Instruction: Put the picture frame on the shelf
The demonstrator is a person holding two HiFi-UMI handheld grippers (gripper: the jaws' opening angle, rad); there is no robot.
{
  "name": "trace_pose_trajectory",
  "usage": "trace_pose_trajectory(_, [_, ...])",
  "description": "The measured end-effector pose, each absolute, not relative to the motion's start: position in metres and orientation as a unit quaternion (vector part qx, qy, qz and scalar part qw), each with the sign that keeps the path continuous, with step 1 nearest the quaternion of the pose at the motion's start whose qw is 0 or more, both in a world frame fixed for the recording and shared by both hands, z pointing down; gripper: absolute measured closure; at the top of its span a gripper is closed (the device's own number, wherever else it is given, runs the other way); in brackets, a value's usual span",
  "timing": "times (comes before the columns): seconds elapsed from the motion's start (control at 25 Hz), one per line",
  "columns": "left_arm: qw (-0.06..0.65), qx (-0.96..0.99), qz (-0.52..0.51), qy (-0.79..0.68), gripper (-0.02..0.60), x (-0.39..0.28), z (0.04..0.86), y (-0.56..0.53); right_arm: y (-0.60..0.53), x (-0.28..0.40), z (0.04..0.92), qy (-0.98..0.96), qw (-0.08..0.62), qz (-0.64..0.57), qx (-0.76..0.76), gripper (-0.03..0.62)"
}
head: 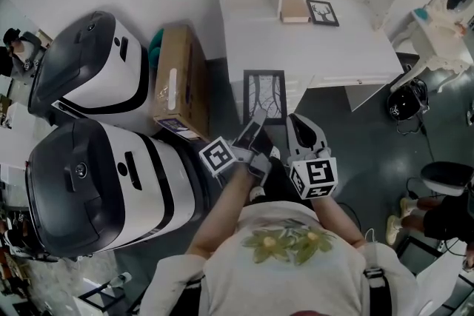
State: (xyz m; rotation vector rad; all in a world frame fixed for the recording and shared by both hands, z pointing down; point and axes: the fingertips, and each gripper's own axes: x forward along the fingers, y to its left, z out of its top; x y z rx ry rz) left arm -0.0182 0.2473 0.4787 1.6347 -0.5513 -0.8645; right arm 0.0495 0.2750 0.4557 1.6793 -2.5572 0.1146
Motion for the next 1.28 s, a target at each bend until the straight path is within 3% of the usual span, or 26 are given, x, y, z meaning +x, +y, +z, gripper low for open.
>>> trace_pose_trajectory(1.28, [0.560, 0.697, -0.360, -0.266, 0.508, 0.004, 0.481, 0.030, 0.055, 0.078, 0.467, -0.846, 0.038, 0.062, 0.527, 0.562])
